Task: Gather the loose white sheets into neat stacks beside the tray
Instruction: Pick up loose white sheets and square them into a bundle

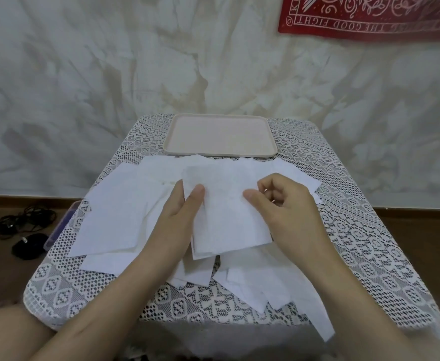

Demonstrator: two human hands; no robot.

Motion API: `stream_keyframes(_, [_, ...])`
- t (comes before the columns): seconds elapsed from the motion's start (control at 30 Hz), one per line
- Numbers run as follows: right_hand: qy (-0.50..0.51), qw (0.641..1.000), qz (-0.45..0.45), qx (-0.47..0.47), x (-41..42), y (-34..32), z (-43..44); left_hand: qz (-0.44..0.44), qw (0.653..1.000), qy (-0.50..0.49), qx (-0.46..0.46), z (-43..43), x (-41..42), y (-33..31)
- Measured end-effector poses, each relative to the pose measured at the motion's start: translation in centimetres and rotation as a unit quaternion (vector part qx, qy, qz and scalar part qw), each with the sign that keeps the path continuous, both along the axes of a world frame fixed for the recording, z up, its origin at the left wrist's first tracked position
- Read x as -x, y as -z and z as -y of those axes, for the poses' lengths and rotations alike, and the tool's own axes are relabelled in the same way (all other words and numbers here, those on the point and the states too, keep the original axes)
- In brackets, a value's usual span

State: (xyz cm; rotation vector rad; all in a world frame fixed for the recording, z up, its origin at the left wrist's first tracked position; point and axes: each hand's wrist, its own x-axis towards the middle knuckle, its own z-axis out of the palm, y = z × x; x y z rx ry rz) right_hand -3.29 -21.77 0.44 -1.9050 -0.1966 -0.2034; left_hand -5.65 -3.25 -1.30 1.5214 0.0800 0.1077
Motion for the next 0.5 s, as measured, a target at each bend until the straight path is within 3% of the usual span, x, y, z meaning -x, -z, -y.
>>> stream_keyframes(0.1, [-0.02,0.999,-0.04,-0.022,0.0,0.1,-0.7,0.006,1.0,0.023,0.001,0.1,0.2,0.0])
stream_keyframes(0.23, [0.01,0.999,-0.033,0.031,0.1,0.4,-1.8,0.011,1.0,-0.013,0.006,0.2,0.0,0.4])
stream_keyframes(0.37, [-0.026,0.994,-0.089,0.057,0.5,-0.2,-2.0,0.034,0.994,-0.046,0.09,-0.4,-0.8,-0.3])
stream_keyframes(0.5, [-0.13,0.978,-0.151,-0.055,0.3,-1.2,-1.9,0.041,0.983,-0.001,0.181,-1.4,-1.8,-1.0])
